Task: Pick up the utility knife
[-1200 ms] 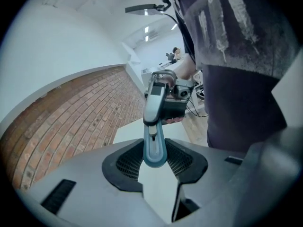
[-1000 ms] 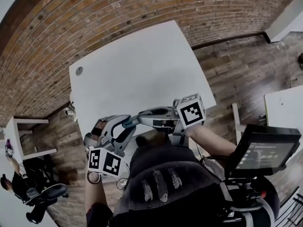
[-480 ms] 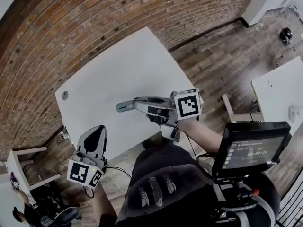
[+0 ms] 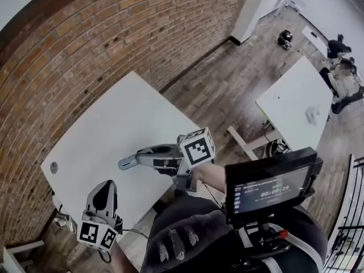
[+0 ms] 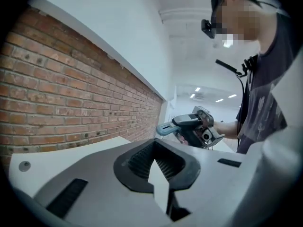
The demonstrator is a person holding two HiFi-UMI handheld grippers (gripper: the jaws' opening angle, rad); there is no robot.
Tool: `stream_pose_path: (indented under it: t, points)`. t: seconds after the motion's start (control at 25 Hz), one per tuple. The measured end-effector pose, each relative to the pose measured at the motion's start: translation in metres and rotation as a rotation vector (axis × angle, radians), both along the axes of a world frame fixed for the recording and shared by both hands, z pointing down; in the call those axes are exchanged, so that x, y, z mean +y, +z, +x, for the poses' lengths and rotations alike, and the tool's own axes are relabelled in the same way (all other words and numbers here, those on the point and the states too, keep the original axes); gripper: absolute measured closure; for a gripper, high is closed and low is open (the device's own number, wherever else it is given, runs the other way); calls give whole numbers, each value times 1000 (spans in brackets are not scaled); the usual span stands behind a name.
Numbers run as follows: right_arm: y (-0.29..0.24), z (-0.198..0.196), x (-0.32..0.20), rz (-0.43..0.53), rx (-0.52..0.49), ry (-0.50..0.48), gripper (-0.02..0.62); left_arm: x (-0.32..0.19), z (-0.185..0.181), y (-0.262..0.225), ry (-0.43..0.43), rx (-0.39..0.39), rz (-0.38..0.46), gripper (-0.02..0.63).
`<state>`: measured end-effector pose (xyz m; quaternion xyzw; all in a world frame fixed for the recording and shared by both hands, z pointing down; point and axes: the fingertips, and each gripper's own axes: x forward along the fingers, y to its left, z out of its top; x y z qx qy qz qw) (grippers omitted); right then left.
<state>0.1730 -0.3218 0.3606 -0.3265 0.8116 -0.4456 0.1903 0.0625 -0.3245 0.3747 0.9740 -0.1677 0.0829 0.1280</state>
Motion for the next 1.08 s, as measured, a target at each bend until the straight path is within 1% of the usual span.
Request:
stream_pose_path:
  t: [0.08, 0.12, 0.24, 0.36, 0.44, 0.52, 0.64, 0.76, 0.84, 0.92, 0.96, 1.08]
  points:
    - [3, -13, 10, -8, 19, 5, 528, 7, -7, 9, 18, 17, -30, 611]
    - [4, -13, 17, -7, 47, 19, 528, 11, -5, 13, 37, 31, -42, 611]
    - [0, -6, 29, -4, 127, 79, 528, 19, 11, 21, 117, 88, -62, 611]
    - [-4, -1, 40, -14, 154, 130, 528, 23, 25, 27, 193, 111, -66, 609]
    - [-3, 1, 48, -27, 162, 150, 528, 24, 29, 29, 213, 117, -66, 609]
    - [0, 4, 53, -36, 165, 160, 528, 23, 31, 31, 217, 121, -70, 611]
    - [1, 9, 47, -26, 154, 158, 528, 18, 31, 32, 206, 111, -70, 610]
    - [-3, 15, 35, 10, 119, 133, 528, 13, 31, 29, 177, 78, -60, 611]
    - [-8, 22, 35, 43, 91, 104, 528, 17, 34, 24, 143, 48, -37, 609]
    - [-10, 41, 45, 64, 71, 96, 528, 26, 50, 22, 116, 32, -15, 609]
    - [-11, 59, 50, 75, 69, 107, 528, 29, 66, 22, 116, 37, -4, 609]
    - [-18, 131, 68, 128, 89, 181, 528, 34, 137, 16, 167, 83, 36, 610]
